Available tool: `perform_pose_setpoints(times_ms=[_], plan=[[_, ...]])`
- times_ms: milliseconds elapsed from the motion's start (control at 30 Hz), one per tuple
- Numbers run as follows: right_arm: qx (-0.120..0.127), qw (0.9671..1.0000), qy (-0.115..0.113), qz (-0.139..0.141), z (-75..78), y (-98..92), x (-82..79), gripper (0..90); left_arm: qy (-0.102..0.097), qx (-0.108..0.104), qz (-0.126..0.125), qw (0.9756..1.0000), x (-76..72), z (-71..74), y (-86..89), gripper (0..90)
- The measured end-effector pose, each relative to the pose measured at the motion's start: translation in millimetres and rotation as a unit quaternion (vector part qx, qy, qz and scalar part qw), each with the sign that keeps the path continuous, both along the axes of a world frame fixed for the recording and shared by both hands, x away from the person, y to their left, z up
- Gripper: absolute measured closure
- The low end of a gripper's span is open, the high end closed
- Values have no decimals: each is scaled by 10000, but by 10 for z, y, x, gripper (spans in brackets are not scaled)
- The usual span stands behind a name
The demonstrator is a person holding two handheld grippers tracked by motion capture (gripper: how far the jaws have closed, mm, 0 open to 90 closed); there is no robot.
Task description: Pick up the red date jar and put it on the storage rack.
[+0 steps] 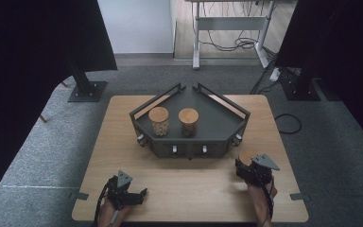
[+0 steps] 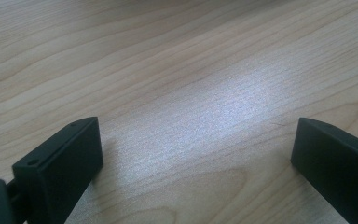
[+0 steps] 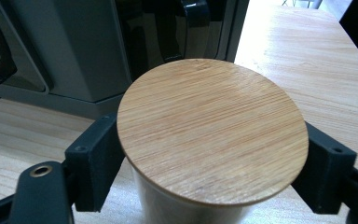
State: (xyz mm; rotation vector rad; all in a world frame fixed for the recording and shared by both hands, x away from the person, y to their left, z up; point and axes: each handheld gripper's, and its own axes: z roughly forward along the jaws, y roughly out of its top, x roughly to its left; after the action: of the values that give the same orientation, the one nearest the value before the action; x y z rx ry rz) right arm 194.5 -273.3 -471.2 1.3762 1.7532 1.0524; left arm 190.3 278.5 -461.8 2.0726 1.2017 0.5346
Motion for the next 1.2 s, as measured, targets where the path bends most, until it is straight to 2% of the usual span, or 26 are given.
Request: perform_pose_setpoints(times_ms=[133, 567, 1200], plan=[[96, 9999, 16, -34, -3, -18, -3, 245, 0, -1, 1, 10000, 0, 0, 0, 17], [124, 9999, 48, -76, 22, 20, -29, 247, 0, -1, 1, 10000, 0, 0, 0, 17], [53, 9999, -120, -58, 158, 32, -167, 248, -1, -1, -9, 10000, -2, 0, 4, 17]])
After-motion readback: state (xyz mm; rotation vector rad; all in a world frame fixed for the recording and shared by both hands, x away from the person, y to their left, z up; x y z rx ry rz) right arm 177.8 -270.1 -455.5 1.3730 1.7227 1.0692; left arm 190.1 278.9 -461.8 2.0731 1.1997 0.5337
